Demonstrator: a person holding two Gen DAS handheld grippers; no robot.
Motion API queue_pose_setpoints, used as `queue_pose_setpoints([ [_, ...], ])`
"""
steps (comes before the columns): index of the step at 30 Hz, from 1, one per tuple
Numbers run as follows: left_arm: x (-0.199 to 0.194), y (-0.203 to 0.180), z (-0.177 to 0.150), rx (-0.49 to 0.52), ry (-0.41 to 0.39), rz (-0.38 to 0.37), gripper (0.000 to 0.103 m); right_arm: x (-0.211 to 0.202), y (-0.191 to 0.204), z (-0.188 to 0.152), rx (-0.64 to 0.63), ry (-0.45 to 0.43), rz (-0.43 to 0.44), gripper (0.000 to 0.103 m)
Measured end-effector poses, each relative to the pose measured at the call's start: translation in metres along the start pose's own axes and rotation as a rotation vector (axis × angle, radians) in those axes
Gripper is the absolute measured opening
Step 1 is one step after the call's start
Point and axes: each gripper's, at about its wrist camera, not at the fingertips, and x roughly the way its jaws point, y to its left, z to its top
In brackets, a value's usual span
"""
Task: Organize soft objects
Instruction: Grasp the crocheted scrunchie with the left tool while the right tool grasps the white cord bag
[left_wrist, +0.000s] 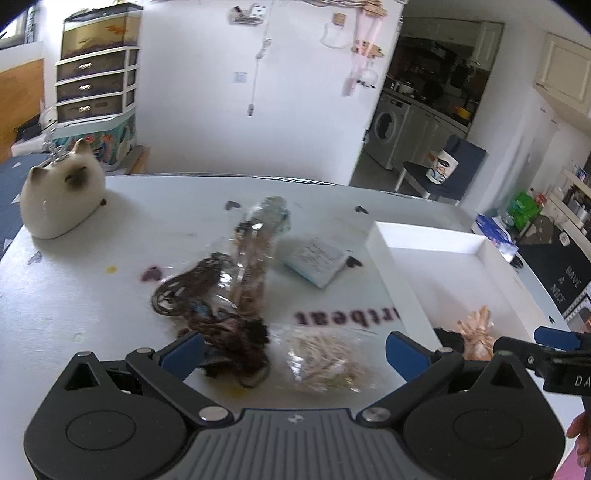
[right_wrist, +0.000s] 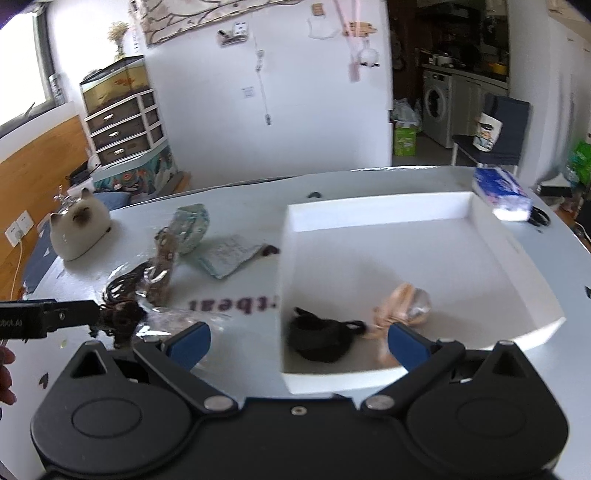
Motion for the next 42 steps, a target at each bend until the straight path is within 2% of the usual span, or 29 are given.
queue_pose_setpoints([
  [10,0.025,0.042,0.009,-0.077,0.034,0.035,0.100,0.042,0.053,0.018,-0.185,0.034,0.121,0.101],
  [12,0.030,0.049,0.011,-0.093,0.044,0.032,0.096,0.054,0.061,0.022,-0.199,0.049,0.156,0.097],
  [19,0.041,0.059,0.011,-0.120,0.058,0.005,0.093,0.110,0.083,0.036,-0.187,0.148,0.252,0.074],
  [23,0.045,0.060,0.008,-0.117,0.071,0.000,0.093,0.148,0.090,0.043,-0.161,0.209,0.275,0.061],
  [28,0.055,0.062,0.008,-0.123,0.089,0.011,0.093,0.182,0.095,0.037,-0.175,0.286,0.279,0.061],
  [34,0.074,0.067,0.008,-0.106,0.128,0.032,0.093,0.168,0.091,0.025,-0.178,0.315,0.309,0.062],
  [39,0.087,0.065,0.010,-0.075,0.146,0.006,0.093,0.146,0.088,0.008,-0.175,0.374,0.334,0.062],
  [42,0.093,0.062,0.011,-0.058,0.159,-0.001,0.091,0.133,0.088,0.001,-0.187,0.399,0.351,0.068],
])
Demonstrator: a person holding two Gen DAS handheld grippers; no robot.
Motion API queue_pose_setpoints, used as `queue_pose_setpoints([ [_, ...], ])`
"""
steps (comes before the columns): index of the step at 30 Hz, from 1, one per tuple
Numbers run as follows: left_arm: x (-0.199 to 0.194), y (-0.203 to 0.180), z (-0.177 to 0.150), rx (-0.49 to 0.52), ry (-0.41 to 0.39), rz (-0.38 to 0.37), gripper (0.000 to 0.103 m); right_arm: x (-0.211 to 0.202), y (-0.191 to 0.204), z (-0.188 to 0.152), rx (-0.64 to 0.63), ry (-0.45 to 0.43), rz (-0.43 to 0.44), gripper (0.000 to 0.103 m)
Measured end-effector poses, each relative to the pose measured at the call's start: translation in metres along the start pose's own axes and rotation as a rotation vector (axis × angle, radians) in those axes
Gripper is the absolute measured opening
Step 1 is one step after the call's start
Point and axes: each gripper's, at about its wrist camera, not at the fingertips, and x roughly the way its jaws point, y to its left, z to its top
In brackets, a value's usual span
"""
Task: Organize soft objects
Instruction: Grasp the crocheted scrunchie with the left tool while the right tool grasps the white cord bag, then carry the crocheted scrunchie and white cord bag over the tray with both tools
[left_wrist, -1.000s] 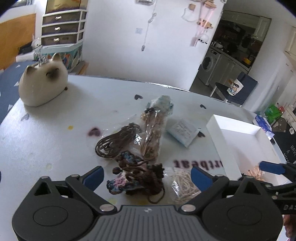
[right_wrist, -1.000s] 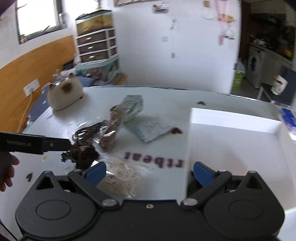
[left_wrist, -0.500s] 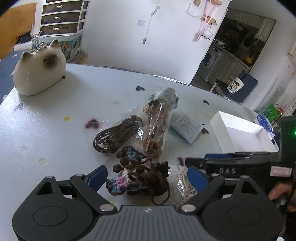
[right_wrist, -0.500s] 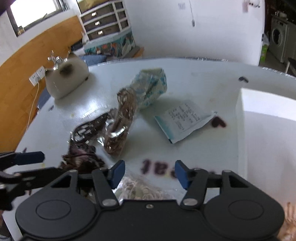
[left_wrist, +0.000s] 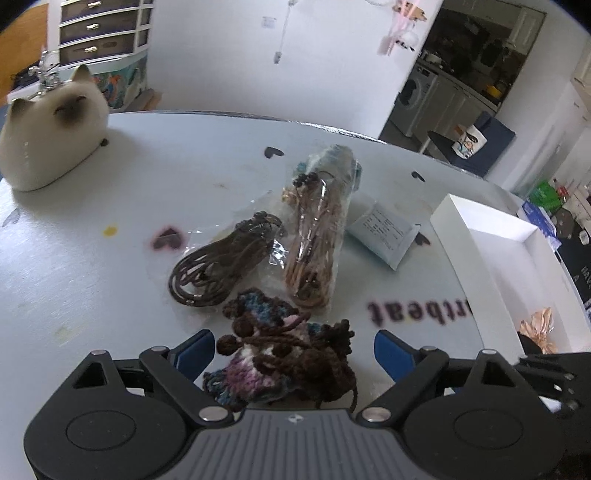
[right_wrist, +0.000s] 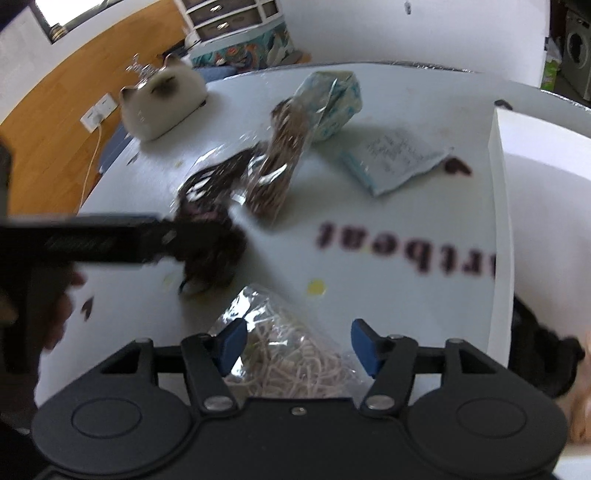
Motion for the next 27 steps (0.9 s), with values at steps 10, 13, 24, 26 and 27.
queue_pose_setpoints([
  [10,0.017,0.004,0.000,0.002,0.061,0.003,0.066,-0.004,0.028,-0.013,-0.262,0.038,0.047,0.094],
  [13,0.014,0.006,0.000,-0.003,0.061,-0.001,0.061,0.005,0.033,-0.015,-0.346,0.055,0.013,0.094],
  [24,0.001,0.012,-0.009,-0.031,0.051,-0.018,0.055,0.012,0.034,-0.016,-0.351,0.075,0.007,0.081],
  [26,-0.002,0.012,-0.012,-0.036,0.048,-0.018,0.054,0.011,0.034,-0.016,-0.316,0.075,-0.013,0.073],
  [27,-0.003,0.013,-0.013,-0.039,0.046,-0.018,0.053,0.010,0.034,-0.016,-0.295,0.071,-0.023,0.072],
])
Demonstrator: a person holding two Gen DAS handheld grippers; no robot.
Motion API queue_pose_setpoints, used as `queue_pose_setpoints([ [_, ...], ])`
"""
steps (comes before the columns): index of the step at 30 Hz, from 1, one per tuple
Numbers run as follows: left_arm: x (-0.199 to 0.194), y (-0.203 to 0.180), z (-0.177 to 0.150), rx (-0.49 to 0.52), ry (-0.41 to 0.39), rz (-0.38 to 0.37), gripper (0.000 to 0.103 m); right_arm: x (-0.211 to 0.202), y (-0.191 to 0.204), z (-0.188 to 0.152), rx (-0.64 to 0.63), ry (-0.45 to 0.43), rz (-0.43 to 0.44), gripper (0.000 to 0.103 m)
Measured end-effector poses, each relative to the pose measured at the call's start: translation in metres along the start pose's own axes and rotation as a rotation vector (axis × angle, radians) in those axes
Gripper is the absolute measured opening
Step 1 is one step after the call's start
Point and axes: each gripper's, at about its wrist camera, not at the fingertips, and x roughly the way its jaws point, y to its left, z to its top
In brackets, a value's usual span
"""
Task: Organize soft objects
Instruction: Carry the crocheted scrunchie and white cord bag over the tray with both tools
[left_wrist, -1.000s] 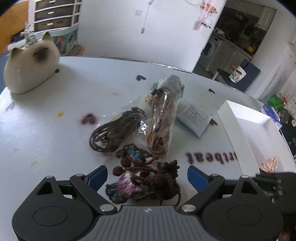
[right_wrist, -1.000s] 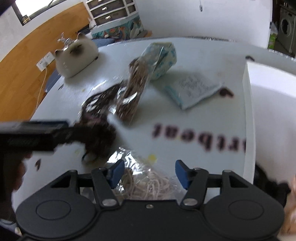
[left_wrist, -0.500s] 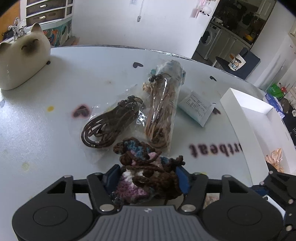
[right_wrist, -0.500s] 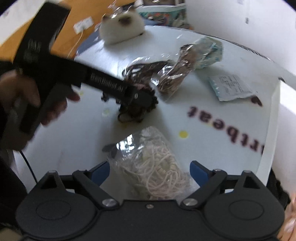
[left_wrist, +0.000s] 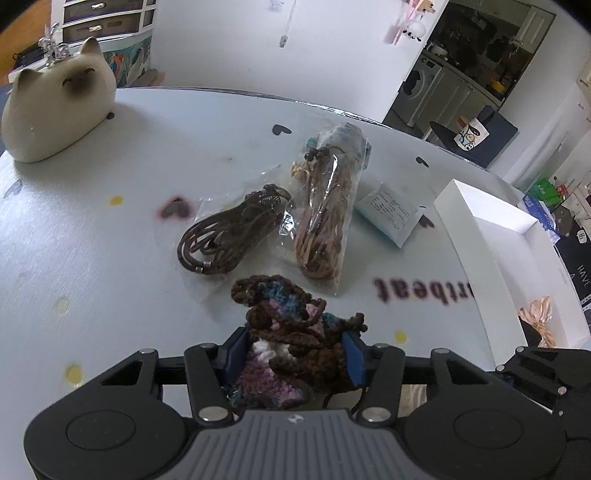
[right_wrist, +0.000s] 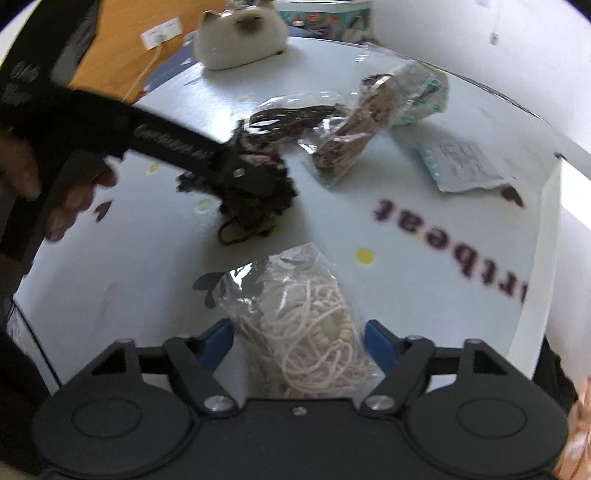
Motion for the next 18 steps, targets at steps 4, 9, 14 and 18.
queue_pose_setpoints([
  [4,-0.007,0.001,-0.004,-0.009,-0.011,0.001,0.053,-0.006,-0.002,-0.002,0.073,-0.017,-0.005,0.064],
  [9,-0.021,0.000,-0.008,-0.018,-0.047,0.007,0.052,-0.015,-0.001,-0.005,0.113,-0.044,-0.014,0.059],
  [14,-0.043,-0.003,-0.009,-0.021,-0.102,0.013,0.052,-0.032,0.000,-0.006,0.139,-0.100,-0.028,0.056],
  [18,-0.061,-0.009,-0.010,-0.022,-0.149,0.017,0.052,-0.048,0.000,-0.005,0.158,-0.161,-0.053,0.056],
])
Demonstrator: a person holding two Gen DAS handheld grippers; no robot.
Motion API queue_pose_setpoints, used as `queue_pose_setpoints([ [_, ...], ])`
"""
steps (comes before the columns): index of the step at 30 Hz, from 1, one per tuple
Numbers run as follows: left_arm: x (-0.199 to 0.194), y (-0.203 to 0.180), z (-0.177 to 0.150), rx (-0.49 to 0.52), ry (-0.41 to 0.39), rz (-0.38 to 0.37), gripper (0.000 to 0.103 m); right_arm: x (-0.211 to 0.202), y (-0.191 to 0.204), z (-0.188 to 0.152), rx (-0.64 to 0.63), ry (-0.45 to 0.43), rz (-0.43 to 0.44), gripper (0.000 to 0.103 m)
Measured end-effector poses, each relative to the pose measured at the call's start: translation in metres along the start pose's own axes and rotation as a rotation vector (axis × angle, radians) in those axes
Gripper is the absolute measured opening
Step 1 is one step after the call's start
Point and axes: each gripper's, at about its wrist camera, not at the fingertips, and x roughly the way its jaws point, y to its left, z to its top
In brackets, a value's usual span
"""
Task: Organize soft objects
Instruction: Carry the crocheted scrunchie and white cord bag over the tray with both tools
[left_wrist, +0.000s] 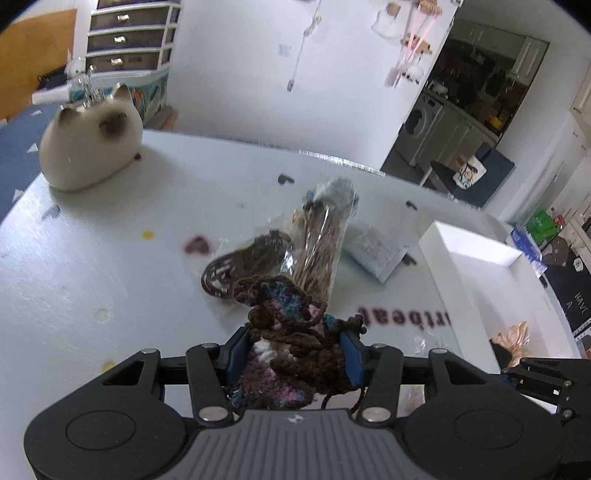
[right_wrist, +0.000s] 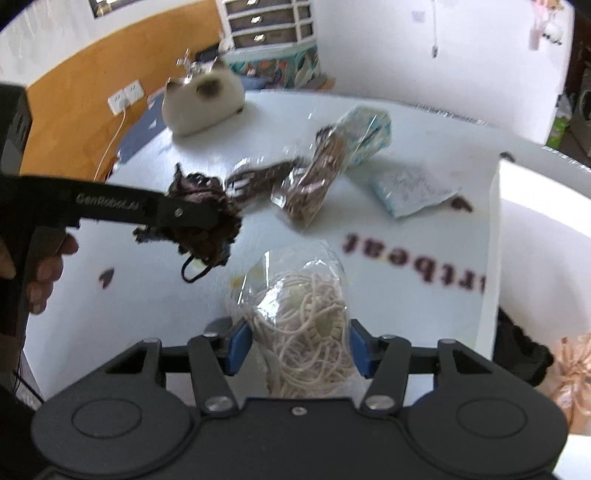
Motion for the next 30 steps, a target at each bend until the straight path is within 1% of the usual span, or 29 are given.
queue_pose_setpoints([
  [10,-0.036,-0.022,0.002,0.000,-0.089,-0.003,0.052,-0.048,-0.015,0.006,0.101,-0.147,-0.059,0.056],
  [15,-0.046,-0.041,0.002,-0.013,-0.129,0.001,0.052,-0.069,-0.032,0.002,0.151,-0.193,-0.092,0.056],
  [22,-0.044,-0.084,-0.001,-0.012,-0.140,-0.002,0.052,-0.095,-0.076,-0.008,0.224,-0.214,-0.129,0.056],
  [26,-0.039,-0.117,-0.006,-0.009,-0.138,-0.009,0.052,-0.112,-0.110,-0.016,0.260,-0.226,-0.144,0.056],
  [30,-0.031,-0.150,-0.010,-0.004,-0.132,-0.019,0.052,-0.126,-0.141,-0.021,0.268,-0.226,-0.158,0.056],
])
